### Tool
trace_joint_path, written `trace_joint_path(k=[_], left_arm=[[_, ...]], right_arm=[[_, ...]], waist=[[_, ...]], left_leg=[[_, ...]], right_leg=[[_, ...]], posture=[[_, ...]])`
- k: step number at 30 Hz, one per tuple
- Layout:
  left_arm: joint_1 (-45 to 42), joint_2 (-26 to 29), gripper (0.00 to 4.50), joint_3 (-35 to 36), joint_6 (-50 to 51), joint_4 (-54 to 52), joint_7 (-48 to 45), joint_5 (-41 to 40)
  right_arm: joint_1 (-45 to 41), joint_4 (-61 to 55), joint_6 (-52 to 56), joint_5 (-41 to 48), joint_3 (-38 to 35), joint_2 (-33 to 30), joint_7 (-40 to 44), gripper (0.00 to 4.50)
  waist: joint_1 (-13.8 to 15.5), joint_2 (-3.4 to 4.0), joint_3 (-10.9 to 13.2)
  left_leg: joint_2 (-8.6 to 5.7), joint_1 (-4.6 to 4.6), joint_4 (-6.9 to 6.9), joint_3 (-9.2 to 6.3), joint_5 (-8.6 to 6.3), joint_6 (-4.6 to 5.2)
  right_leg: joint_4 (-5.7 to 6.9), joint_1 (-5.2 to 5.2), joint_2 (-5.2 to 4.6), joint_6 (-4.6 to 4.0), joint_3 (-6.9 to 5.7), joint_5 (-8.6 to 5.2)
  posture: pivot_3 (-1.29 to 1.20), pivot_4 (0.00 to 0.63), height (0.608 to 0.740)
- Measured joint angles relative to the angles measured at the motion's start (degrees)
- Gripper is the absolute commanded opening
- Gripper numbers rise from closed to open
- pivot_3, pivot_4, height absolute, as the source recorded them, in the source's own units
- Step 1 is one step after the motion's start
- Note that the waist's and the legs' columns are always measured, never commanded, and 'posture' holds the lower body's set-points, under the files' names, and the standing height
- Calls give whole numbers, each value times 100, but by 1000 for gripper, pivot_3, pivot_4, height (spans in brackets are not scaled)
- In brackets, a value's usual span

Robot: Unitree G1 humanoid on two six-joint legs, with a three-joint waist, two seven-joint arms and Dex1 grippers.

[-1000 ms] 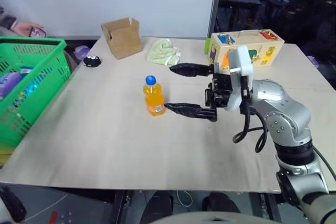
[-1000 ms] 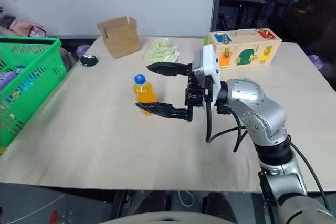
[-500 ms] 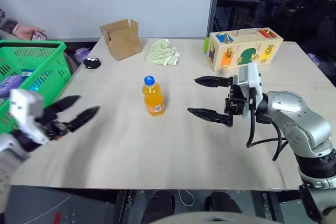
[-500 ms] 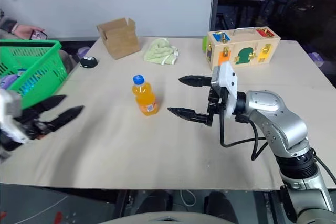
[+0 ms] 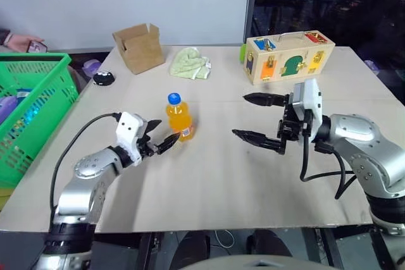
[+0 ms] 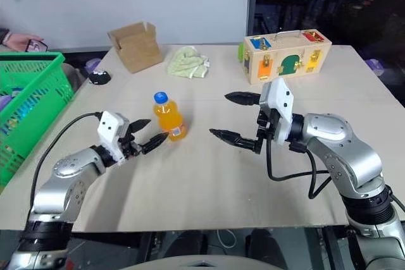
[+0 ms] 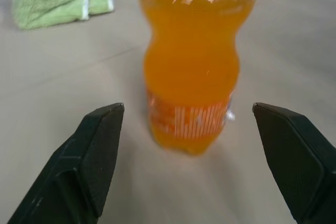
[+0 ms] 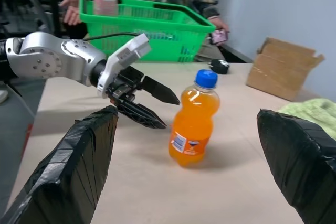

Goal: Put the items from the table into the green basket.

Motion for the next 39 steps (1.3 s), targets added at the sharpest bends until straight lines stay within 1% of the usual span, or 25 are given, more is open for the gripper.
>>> trace_joint_path(k=[4, 9, 10, 12, 13, 16, 19, 22, 23, 24, 27, 28, 30, 32, 34, 36, 38, 39], left_arm=[[-483, -146, 4084, -226, -121, 544, 25, 293], [-961, -476, 4084, -503, -340, 1219, -51, 513], [-1079, -547, 3556, -537, -436, 1434, -71, 533], [-1230, -611, 3182, -533, -563, 1699, -120, 572], [-1259, -628, 3106, -533, -616, 1774, -141, 576], [-1214, -693, 3106, -490, -831, 1853, -173, 598], [-954, -752, 3106, -206, -855, 1679, -84, 404], [-801, -717, 3106, 473, -479, 1067, 354, 7], [-788, -596, 3106, 819, -318, 719, 540, -182], [-785, -465, 3106, 1073, -224, 455, 653, -302], [-560, 10, 3106, 1954, 117, -364, 935, -637], [-400, 164, 3106, 2341, 273, -672, 1062, -756], [-177, 231, 3106, 2745, 363, -917, 1217, -834], [147, 245, 3106, 3352, 396, -1024, 1489, -813], [547, 375, 3106, 4201, 396, -1013, 1913, -535], [873, 480, 3106, 4784, 399, -997, 2186, -289], [1205, 524, 3106, 5180, 433, -1000, 2377, -48], [1438, 523, 3106, 5429, 500, -997, 2491, 76]], right_arm=[[11, -50, 8, 5, -1, 2, -93, 4500], [23, -73, 11, 5, -4, -3, -176, 4500], [26, -74, 10, 3, -4, -5, -198, 4500], [31, -81, 11, 2, -3, -9, -218, 4500], [31, -86, 11, 2, -2, -8, -223, 4500], [31, -128, 11, 2, 2, -6, -239, 4500], [19, -172, 11, 5, 20, 17, -240, 4500], [-125, -130, 12, 48, 80, 157, -201, 4500], [-269, -73, 2, 54, 134, 239, -176, 4500], [-356, -41, -9, 54, 180, 267, -144, 4500], [-585, 192, -91, 47, 306, 465, 29, 4500], [-672, 349, -150, 36, 386, 551, 112, 4500], [-774, 536, -222, 22, 492, 684, 228, 4500], [-913, 730, -342, -2, 614, 852, 397, 4500], [-1002, 956, -484, -42, 697, 960, 598, 4500], [-1038, 1146, -545, -98, 721, 1003, 729, 4500], [-1051, 1282, -620, -144, 743, 1044, 843, 4500], [-1058, 1388, -665, -176, 760, 1106, 930, 4500]], waist=[[-79, 0, 0], [-133, -1, 0], [-135, -1, 0], [-139, 0, 0], [-142, 2, -1], [-138, 3, -2], [-203, -1, 0], [-282, -23, 14], [-301, -26, 15], [-295, -25, 15], [-241, -22, 14], [-172, -19, 15], [-58, -19, 16], [22, -20, 16], [134, -37, 11], [280, -40, 9], [448, -38, 10], [580, -37, 10]], left_leg=[[-1, -3, 2, -3, 0, 0], [-2, -6, 2, -5, 0, 0], [-2, -6, 2, -8, 0, 0], [-2, -6, 2, -11, 0, 0], [-2, -6, 2, -13, 0, 0], [-3, -6, 7, -14, 0, 0], [-2, -10, 7, -16, 0, 0], [7, -16, 7, -29, 0, 0], [13, -16, 5, -31, 0, 0], [14, -14, 2, -34, 0, 0], [14, -8, -9, -44, 0, 0], [11, -9, -12, -48, 0, 0], [9, -9, -12, -49, 0, 0], [10, -8, -12, -49, 0, -1], [12, -8, -12, -57, -1, -1], [11, -7, -12, -58, -1, -2], [7, -8, -12, -56, -1, -3], [6, -7, -13, -57, -1, -4]], right_leg=[[0, 1, 0, 13, 0, 9], [-1, 0, 0, 1, 0, 20], [0, 0, 1, 0, -2, 20], [0, 0, 3, 0, -4, 20], [1, 1, 3, 1, -5, 20], [0, 3, 2, 2, -5, 18], [0, 1, 0, 1, -5, 19], [5, -5, 6, 0, -17, 21], [10, -9, 11, 0, -19, 22], [11, -8, 11, 0, -23, 22], [14, -5, 12, -2, -31, 21], [13, -4, 10, -2, -35, 20], [11, -3, 10, -3, -37, 20], [11, -4, 11, -3, -36, 20], [9, -3, 14, -5, -45, 19], [3, 1, 12, -7, -48, 18], [-3, 1, 6, -22, -49, 9], [-5, 1, 3, -23, -52, 8]], posture=[[-72, 0, 740], [-92, 0, 740], [-92, 0, 740], [-106, 0, 740], [-106, 0, 740], [-103, 0, 740], [-46, 0, 740], [15, 0, 740], [15, 0, 740], [82, 0, 740], [124, 0, 740], [168, 0, 740], [210, 0, 740], [257, 0, 740], [283, 0, 740], [305, 0, 740], [331, 0, 740], [360, 0, 740]])
